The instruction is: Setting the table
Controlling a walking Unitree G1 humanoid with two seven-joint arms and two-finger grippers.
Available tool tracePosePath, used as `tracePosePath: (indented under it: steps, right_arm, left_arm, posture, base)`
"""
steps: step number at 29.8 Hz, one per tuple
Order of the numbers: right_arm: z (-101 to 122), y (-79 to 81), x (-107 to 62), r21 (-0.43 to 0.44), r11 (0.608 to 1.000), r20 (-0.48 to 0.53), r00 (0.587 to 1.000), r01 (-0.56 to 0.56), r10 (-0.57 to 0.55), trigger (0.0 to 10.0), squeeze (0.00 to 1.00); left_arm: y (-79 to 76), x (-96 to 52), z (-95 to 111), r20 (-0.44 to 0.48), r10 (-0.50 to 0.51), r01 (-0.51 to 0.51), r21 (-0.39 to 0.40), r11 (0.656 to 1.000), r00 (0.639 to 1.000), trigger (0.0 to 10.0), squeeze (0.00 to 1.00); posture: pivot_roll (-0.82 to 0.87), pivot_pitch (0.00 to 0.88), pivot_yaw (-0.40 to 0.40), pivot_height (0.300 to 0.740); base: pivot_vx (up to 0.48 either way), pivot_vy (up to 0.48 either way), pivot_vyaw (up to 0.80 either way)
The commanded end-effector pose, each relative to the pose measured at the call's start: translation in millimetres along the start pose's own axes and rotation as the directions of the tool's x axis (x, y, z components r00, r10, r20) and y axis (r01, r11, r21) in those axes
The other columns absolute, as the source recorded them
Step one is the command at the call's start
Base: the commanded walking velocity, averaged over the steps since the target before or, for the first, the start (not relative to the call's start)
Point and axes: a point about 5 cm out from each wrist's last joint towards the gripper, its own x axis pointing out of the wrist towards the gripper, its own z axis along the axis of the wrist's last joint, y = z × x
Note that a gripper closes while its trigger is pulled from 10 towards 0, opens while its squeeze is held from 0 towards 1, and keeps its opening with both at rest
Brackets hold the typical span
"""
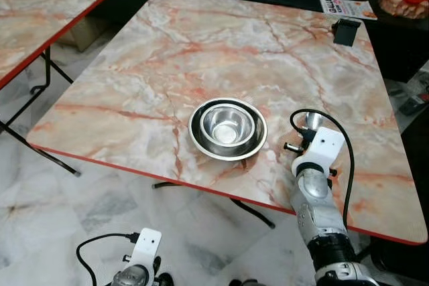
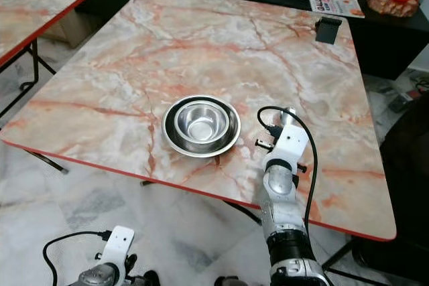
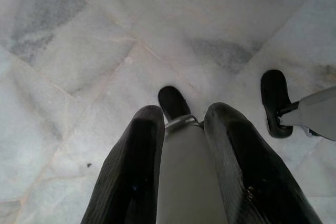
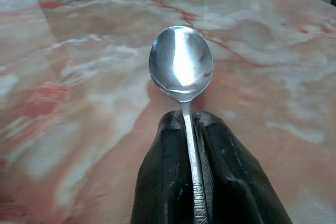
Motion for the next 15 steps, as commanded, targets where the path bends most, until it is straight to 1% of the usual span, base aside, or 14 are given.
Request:
tracePosePath:
  steps: [1, 3, 8, 15]
  right_arm:
    - [-2.7, -0.2, -3.0, -0.01, 1.0, -0.017, 1.0, 0.003, -0.003, 10.0, 0.0]
    - [-6.2, -0.4, -4.7, -0.011, 1.0, -0.033, 0.999, 0.016, -0.016, 10.0, 1.0]
    - [-7.4, 1.7, -6.4, 0.007, 1.0, -0.053, 0.998, 0.015, -0.015, 10.0, 1.0]
    - [-2.5, 2.2, -4.6, 0.025, 0.999, -0.04, 0.999, 0.021, -0.02, 10.0, 1.0]
  left_arm:
    - [-3.9, -1.5, -8.9, -0.031, -0.008, 0.008, 0.006, 1.0, 0.999, 10.0, 0.0]
    - [-4.2, -1.4, -8.9, -0.036, -0.011, 0.011, 0.007, 1.0, 0.999, 10.0, 0.0]
    - [-2.5, -0.9, -6.9, -0.036, -0.014, 0.014, 0.016, 1.0, 0.999, 10.0, 0.0]
    - [1.3, -0.1, -2.5, -0.029, -0.014, 0.015, 0.037, 0.999, 0.999, 10.0, 0.0]
  posture:
    - [-0.06, 0.194, -0.096, 0.74]
    - [-0.07, 0.186, -0.089, 0.74]
    - [-0.07, 0.176, -0.076, 0.74]
    - [-0.07, 0.17, -0.06, 0.74]
  base:
    - [0.0, 0.0, 0.0]
    - [0.0, 0.0, 0.0]
    - [0.0, 0.0, 0.0]
    - [0.0, 0.0, 0.0]
